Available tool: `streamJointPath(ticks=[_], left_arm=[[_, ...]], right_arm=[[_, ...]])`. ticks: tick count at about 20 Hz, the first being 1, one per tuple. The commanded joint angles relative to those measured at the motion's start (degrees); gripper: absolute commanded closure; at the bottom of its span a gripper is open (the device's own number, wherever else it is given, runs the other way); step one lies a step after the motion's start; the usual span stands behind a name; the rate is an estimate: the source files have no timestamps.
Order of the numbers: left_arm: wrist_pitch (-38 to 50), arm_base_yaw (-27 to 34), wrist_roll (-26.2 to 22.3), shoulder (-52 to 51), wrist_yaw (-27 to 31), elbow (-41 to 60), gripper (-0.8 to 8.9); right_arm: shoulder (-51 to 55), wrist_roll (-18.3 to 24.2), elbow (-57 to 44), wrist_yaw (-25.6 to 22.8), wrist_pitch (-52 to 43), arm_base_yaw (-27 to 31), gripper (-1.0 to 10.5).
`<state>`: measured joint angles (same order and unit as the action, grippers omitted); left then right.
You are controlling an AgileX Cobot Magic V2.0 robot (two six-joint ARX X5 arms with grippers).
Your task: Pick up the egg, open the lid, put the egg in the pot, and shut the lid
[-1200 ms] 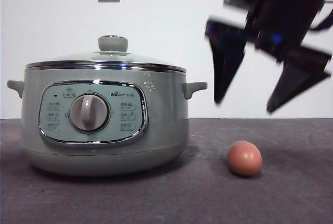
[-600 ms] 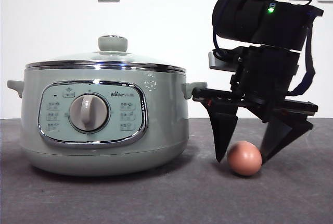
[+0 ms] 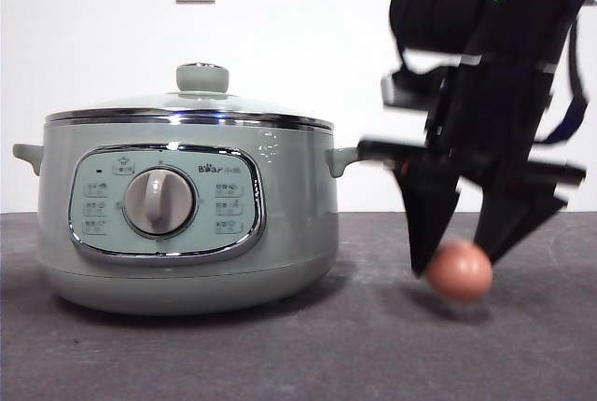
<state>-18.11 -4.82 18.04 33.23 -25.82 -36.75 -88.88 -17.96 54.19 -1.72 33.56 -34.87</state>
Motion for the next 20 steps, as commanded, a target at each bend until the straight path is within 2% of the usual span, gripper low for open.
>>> streamJointPath(ticks=[1, 4, 8, 12, 14, 17, 20], left_arm=[[0.5, -1.8, -2.1, 3.7, -0.7, -2.0, 4.98], [0.5, -5.9, -6.2, 12.0, 0.4, -8.3, 4.98], [0.5, -11.9, -10.0, 22.8, 4.7, -16.3, 4.98], [0.8, -18.4, -15.5, 32.2, 13.9, -22.0, 4.99], [2.0, -20.4, -16.9, 36.2, 16.9, -23.4, 4.99], [5.9, -22.0, -16.9, 41.0, 17.4, -23.4, 4.99], [5.9, -22.6, -17.0, 43.9, 19.5, -23.4, 4.99]], right_arm=[[5.6, 1.6, -0.1, -0.6, 1.9, 0.7, 9.6], [13.9, 2.5, -0.1, -4.7, 5.0, 1.6, 9.6], [20.2, 2.8, -0.1, -4.8, 7.5, 3.0, 9.6], [22.7, 2.8, -0.2, -4.9, 9.7, 3.1, 9.6], [22.9, 2.8, -0.1, -4.9, 10.3, 3.1, 9.6], [22.9, 2.8, -0.2, -4.9, 10.7, 3.1, 9.6], [22.9, 2.8, -0.1, -4.8, 10.7, 3.1, 9.6]])
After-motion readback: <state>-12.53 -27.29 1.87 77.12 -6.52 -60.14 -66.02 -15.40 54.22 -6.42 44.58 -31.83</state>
